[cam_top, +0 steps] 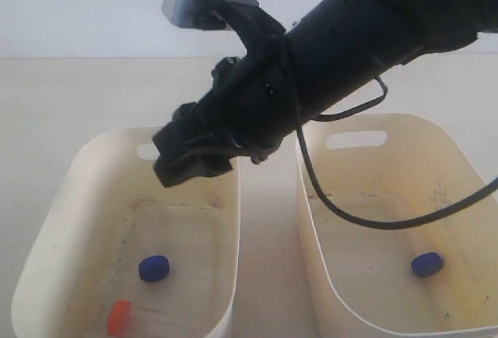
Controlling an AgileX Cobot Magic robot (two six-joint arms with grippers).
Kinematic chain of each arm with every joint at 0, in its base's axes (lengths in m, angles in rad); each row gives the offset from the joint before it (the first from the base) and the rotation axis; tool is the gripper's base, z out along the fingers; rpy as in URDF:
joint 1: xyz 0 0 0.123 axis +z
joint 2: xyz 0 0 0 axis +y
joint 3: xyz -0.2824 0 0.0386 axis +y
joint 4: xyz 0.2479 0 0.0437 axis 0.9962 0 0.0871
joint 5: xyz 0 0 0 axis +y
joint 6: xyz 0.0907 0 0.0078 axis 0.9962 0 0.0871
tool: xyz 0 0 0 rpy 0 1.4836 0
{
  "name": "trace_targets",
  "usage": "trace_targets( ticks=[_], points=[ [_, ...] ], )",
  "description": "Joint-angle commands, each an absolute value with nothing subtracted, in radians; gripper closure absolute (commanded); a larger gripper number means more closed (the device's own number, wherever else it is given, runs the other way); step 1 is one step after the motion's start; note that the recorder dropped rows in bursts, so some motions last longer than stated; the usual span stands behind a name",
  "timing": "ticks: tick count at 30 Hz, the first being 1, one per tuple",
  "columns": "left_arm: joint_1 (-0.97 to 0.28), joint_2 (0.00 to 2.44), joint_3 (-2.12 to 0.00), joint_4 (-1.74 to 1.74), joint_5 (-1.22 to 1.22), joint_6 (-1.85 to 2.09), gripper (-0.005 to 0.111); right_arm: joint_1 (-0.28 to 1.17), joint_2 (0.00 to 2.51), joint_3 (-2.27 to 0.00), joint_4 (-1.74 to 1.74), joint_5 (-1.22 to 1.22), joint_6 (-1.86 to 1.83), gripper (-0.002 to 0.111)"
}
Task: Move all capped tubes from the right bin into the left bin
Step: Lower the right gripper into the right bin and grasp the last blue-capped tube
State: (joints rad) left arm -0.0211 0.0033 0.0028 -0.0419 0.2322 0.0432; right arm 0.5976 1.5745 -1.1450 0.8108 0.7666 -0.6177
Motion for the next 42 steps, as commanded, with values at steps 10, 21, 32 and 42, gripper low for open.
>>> trace_targets(
  ticks=[10,21,32,42],
  points=[
    [-0.020,0.000,0.000,-0.040,0.225,0.035,0.102,0.598,1.454,-1.287,-0.043,1.151,0.038,0.108],
    [-0.020,0.000,0.000,-0.040,0.225,0.035,0.102,0.598,1.423,-1.360,-0.270,1.221,0.473,0.108],
    [-0.020,0.000,0.000,-0.040,0.225,0.035,0.102,0.598,1.570,-1.153,-0.376,1.221,0.560,0.108],
    [-0.020,0.000,0.000,-0.040,0.225,0.035,0.102,0.598,1.648,-1.071,-0.396,1.221,0.618,0.108]
  ],
)
